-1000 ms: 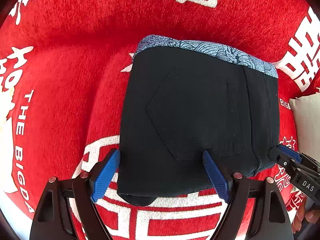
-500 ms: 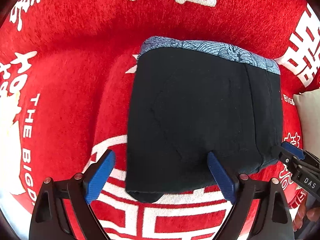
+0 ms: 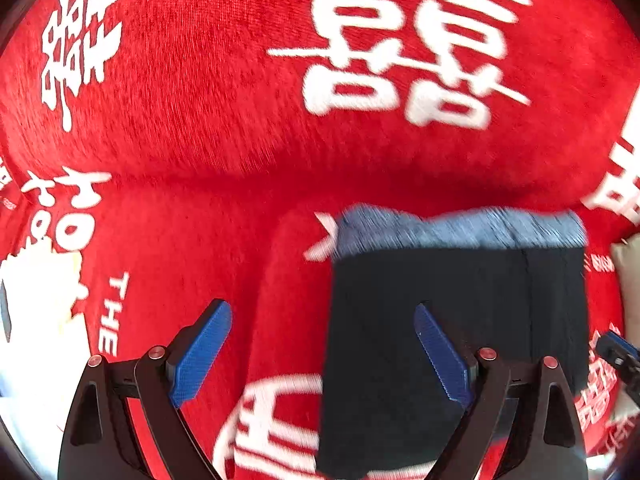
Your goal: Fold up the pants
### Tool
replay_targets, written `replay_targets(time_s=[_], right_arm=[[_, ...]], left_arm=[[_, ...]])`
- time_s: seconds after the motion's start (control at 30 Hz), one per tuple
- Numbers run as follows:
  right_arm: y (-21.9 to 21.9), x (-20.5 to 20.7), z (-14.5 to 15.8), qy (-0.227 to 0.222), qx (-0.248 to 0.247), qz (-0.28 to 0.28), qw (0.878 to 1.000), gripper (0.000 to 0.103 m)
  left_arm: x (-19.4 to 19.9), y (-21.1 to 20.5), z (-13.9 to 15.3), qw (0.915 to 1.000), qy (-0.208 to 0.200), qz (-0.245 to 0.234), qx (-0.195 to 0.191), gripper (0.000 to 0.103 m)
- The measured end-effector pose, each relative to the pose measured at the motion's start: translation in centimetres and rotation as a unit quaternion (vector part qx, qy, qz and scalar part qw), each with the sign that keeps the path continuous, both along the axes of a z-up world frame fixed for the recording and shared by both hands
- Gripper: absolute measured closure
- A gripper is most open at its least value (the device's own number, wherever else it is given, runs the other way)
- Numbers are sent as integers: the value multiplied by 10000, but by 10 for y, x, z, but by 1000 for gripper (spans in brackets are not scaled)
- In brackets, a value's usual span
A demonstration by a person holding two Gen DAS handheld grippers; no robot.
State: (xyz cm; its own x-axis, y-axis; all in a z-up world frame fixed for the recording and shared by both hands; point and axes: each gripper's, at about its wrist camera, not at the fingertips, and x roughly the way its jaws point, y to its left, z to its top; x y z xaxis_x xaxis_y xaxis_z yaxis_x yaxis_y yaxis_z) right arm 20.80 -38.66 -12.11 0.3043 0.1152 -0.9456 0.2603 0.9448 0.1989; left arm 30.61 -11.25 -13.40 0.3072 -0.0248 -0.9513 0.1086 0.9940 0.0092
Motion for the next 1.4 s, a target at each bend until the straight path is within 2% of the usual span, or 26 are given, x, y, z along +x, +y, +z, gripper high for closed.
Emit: replay_targets(time_s=[0.17, 0.2, 0.27, 0.37, 0.5, 0.53, 0.57, 0.6, 0.63, 0.67, 0.77, 0.87, 0.93, 1.13, 1.2, 1.27, 1.4], right_arm=[[-7, 40, -2, -95, 132, 82, 9998, 66], [-9, 49, -5, -106, 248, 103, 9996, 65], [-13, 61, -9, -89, 396, 0, 9992, 49], [-25, 77, -12, -238, 616, -149, 9977, 48], [-26, 97, -22, -277, 1054, 1, 9940, 48], [-26, 100, -25, -227, 1159, 57, 9930, 50], [-25, 105, -30, -158, 1269, 119, 9917, 64], [-24, 107, -31, -85, 1235, 156, 9922, 72], [-23, 107, -31, -54, 1124, 195, 9935, 86], [-23, 105, -31, -58, 1117, 219, 9935, 90], [-24, 100, -28, 11, 876, 292, 9957, 92], [-25, 95, -35, 157, 484, 437, 9978, 92], [-26, 92, -42, 231, 399, 432, 9980, 92], [-17, 88, -43, 232, 171, 503, 9983, 90], [-7, 89, -42, 286, 248, 419, 9984, 89], [-12, 80, -37, 339, 307, 330, 9984, 86], [-12, 51, -21, 288, 253, 368, 9986, 83]], left_arm=[[35, 6, -21, 9985, 24, 397, 365, 10], [37, 10, -25, 9982, 49, 486, 344, 10], [44, 19, -30, 9972, 155, 701, 202, 10], [48, 27, -38, 9966, 255, 777, 133, 10], [52, 28, -49, 9966, 356, 711, 211, 10], [53, 28, -51, 9965, 380, 723, 182, 10], [54, 27, -52, 9964, 397, 732, 164, 10], [55, 27, -53, 9963, 408, 739, 158, 10], [55, 26, -54, 9964, 403, 732, 158, 10], [55, 25, -54, 9966, 394, 698, 164, 10], [55, 20, -54, 9975, 356, 578, 213, 10], [55, 12, -59, 9974, 348, 504, 384, 10], [57, 8, -66, 9971, 393, 460, 461, 10], [60, -7, -75, 9930, 227, 178, 1145, 9], [58, -2, -68, 9938, 228, 268, 1055, 10], [53, 7, -59, 9962, 236, 319, 775, 10], [31, 17, -38, 9993, 171, 122, 321, 10]])
